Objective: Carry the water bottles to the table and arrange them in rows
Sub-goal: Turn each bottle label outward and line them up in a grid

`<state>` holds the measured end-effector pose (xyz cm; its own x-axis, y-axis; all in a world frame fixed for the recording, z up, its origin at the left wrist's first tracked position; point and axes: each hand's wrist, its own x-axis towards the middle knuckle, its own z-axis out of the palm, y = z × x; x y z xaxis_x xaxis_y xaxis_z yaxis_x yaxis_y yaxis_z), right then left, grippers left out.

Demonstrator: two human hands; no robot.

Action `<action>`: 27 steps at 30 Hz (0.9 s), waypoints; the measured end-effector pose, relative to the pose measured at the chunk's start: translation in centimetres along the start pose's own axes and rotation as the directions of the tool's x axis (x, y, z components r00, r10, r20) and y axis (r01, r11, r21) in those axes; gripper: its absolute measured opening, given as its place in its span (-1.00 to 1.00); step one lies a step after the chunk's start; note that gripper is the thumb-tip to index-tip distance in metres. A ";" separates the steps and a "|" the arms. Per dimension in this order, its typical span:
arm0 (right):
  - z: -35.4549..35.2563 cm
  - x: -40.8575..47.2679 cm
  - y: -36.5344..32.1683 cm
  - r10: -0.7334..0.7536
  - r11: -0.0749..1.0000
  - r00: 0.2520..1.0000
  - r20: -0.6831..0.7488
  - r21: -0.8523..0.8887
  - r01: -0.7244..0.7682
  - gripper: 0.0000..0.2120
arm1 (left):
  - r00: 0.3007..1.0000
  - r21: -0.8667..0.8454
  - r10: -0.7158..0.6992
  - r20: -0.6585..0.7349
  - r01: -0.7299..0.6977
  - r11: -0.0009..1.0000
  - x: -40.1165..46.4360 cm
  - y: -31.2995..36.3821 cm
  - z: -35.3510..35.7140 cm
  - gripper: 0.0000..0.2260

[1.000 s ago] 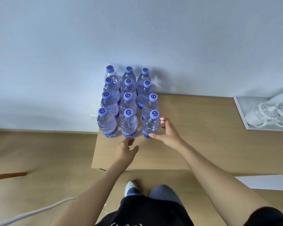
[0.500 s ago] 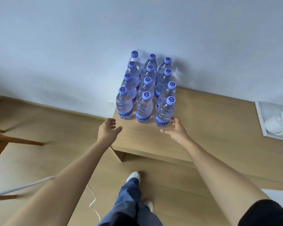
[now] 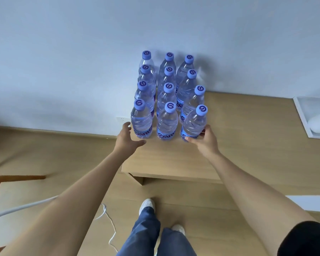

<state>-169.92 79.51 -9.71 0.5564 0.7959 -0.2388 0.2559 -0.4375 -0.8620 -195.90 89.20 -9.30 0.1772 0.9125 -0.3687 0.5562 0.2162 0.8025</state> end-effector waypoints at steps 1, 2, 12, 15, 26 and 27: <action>0.2 -0.1 0.1 -0.012 1.000 1.000 -0.014 -0.001 0.012 -0.49 | 0.999 0.014 0.033 0.014 -0.034 0.999 0.5 0.1 0.0 -0.23; 0.3 -0.1 0.2 -0.021 1.000 0.999 -0.025 0.005 0.021 -0.50 | 0.998 0.010 0.060 0.023 -0.060 0.998 0.9 0.3 0.0 -0.26; 1.6 0.0 -0.6 -0.044 0.996 0.999 0.014 0.083 0.043 -0.52 | 0.997 -0.117 0.082 0.009 -0.081 0.990 2.1 1.3 0.2 -0.46; 2.1 -0.1 -0.7 -0.042 0.996 0.999 0.002 0.085 0.042 -0.51 | 0.996 -0.115 0.093 0.013 -0.091 0.989 2.3 1.2 0.0 -0.46; 2.3 -0.2 -1.4 -0.031 0.998 1.000 0.000 0.056 0.031 -0.51 | 0.990 -0.130 0.130 0.051 -0.123 0.984 2.0 1.7 0.7 -0.43; 2.3 -0.3 -1.4 -0.031 0.998 1.000 0.002 0.057 0.031 -0.51 | 0.990 -0.134 0.131 0.052 -0.123 0.983 2.0 1.7 0.7 -0.44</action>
<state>-172.30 80.88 -9.44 0.5464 0.8099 -0.2132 0.2271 -0.3883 -0.8931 -194.06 91.17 -8.98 0.2908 0.9136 -0.2842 0.4160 0.1468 0.8974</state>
